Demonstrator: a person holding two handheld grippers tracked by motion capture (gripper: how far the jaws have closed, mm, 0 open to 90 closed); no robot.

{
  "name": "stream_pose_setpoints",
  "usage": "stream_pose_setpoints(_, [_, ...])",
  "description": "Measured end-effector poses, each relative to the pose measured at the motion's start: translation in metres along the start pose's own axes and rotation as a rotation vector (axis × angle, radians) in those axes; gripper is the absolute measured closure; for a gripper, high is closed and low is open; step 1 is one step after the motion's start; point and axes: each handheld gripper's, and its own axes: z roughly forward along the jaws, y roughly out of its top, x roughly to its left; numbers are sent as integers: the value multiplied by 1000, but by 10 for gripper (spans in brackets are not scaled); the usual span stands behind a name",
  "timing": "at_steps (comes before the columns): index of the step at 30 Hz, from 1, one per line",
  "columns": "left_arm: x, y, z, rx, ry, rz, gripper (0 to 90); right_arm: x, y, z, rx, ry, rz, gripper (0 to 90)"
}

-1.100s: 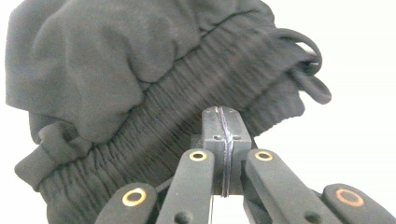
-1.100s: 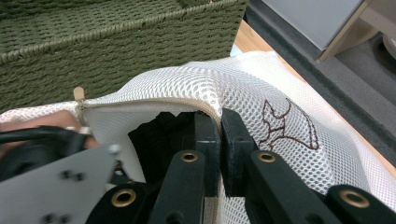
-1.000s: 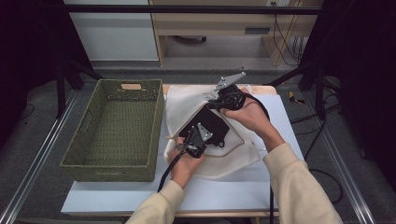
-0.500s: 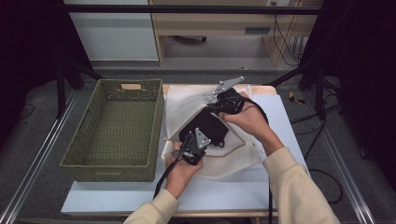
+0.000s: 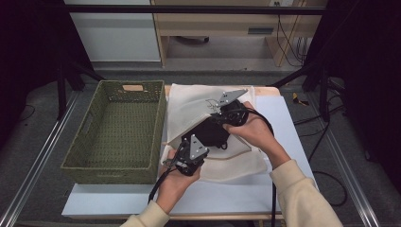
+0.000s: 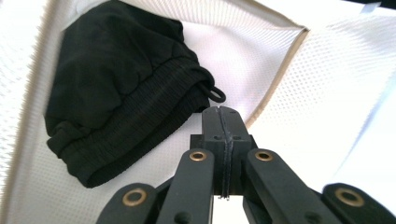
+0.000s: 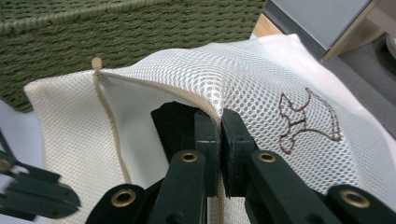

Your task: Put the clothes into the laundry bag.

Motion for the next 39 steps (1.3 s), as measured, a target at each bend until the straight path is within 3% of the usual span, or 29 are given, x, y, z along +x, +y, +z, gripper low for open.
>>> stream_pose_setpoints(8, [4, 1, -21, -33, -6, -11, 900, 12, -11, 3, 5, 1, -20, 869])
stream_pose_setpoints(16, [16, 1, -37, -42, 20, -28, 900, 18, -16, 4, 12, 3, -23, 869])
stream_pose_setpoints(19, [19, 1, -41, -47, 19, -47, 900, 21, -18, 4, 16, 1, -32, 869])
stream_pose_setpoints(39, [35, 0, -59, -80, 50, -64, 900, 36, -35, 13, 46, -14, -45, 863])
